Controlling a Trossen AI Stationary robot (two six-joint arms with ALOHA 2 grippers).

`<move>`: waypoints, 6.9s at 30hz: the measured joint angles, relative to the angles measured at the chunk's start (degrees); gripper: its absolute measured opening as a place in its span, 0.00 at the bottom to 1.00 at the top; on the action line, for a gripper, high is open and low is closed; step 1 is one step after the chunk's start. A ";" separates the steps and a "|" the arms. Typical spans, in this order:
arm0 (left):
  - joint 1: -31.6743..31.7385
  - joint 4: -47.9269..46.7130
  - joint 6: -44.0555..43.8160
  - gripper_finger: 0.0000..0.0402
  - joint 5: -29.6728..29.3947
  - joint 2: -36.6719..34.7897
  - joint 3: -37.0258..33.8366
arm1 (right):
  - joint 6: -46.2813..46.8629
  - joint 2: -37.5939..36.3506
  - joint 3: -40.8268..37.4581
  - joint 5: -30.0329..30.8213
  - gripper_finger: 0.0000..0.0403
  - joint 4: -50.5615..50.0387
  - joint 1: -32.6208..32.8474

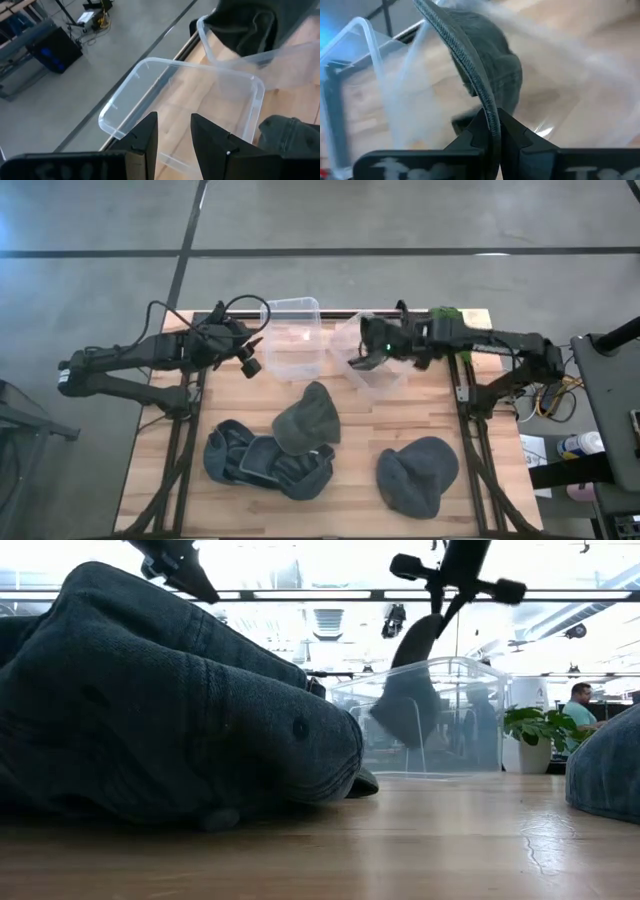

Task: Pick & Place hat
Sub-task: Put the left gray cap into the right bin

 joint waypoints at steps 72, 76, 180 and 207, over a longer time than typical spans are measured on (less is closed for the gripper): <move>-0.04 9.55 -0.65 0.27 2.54 7.52 -0.74 | -24.77 -5.97 -9.37 -18.00 0.40 -7.85 1.12; -0.07 9.54 -1.37 0.27 2.12 7.54 -0.74 | -23.16 -5.73 -12.27 -18.97 0.37 -7.84 1.12; -9.35 35.73 -29.59 0.27 31.29 40.10 -0.28 | -132.64 -1.68 -5.74 -19.47 0.34 -1.38 18.64; -9.94 39.24 -30.56 0.27 32.30 41.44 -0.20 | -134.12 -1.20 -8.89 -20.67 0.34 -2.89 18.71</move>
